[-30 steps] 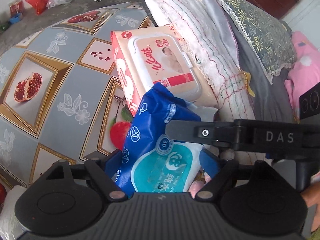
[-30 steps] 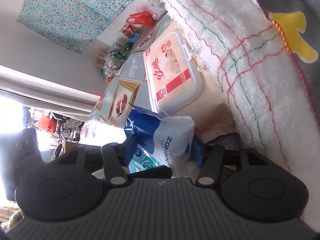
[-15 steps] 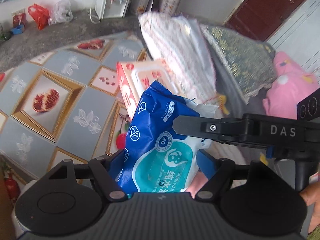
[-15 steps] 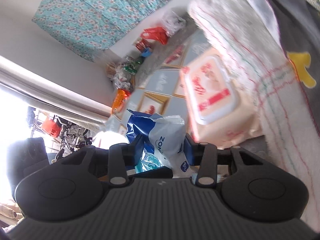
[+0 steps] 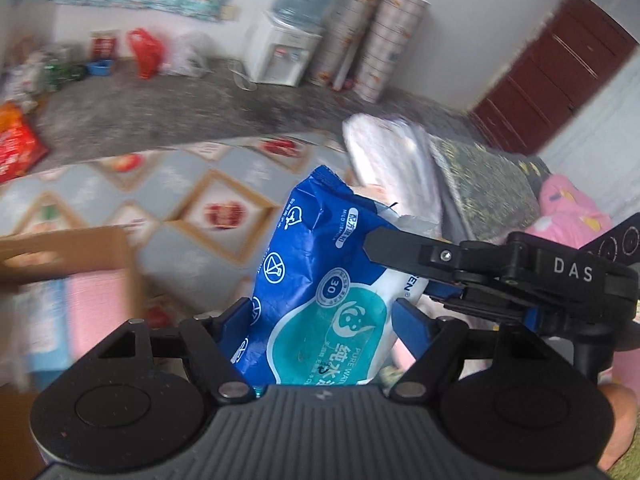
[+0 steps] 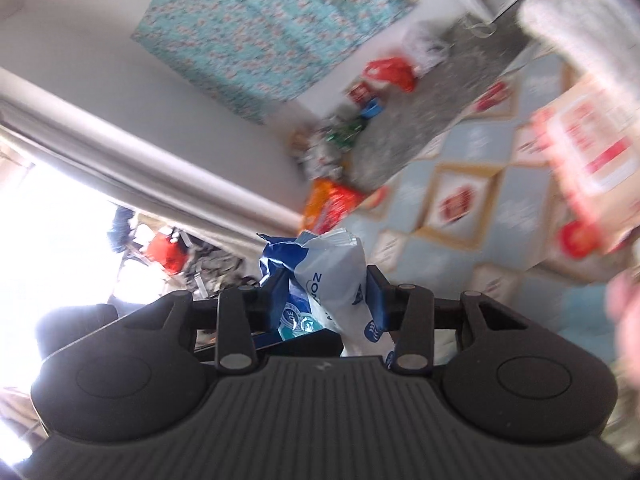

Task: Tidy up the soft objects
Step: 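Carry the blue wet-wipe pack with the left tool into the box, release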

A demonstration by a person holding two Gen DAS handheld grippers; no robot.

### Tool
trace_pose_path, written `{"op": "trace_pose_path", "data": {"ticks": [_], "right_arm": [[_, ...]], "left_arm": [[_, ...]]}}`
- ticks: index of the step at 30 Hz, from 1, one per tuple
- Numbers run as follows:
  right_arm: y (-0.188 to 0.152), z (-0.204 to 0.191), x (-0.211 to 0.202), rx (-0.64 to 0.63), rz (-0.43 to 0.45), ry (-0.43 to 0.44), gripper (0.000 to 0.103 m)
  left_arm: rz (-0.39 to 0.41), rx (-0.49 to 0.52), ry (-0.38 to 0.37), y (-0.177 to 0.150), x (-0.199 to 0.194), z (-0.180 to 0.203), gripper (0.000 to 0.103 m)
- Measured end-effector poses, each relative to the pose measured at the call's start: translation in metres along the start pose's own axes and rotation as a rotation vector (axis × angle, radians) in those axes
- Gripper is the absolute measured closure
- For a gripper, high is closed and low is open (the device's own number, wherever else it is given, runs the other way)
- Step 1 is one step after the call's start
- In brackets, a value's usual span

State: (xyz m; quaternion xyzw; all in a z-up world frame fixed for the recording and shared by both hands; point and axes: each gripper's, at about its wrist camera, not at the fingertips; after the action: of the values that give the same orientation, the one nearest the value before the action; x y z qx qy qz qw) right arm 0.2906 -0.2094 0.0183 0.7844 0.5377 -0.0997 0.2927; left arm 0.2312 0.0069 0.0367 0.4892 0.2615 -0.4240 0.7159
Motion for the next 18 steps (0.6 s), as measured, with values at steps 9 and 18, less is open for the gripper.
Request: {"op": "trace_pose_path", "data": {"ticks": [9, 18], "right_arm": [[-0.072, -0.069, 0.107, 0.015, -0.242, 0.006, 0.063], [-0.103, -0.073, 0.138, -0.076, -0.287, -0.178, 0.059]], "left_arm": [[-0.047, -0.213, 0.109, -0.039, -0.062, -0.116, 0.027], [-0.214, -0.364, 0.147, -0.101, 0.005, -0.207, 0.04]]}}
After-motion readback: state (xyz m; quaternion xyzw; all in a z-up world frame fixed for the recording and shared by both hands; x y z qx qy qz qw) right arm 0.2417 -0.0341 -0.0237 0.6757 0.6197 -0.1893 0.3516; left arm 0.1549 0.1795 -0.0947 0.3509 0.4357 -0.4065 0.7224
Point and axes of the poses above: each gripper's, at about its wrist camera, not at the fingertips, and x roughly the way its jaws point, z to its right, y to its top, and after that the axes turned 1 degree about -y, right-handed
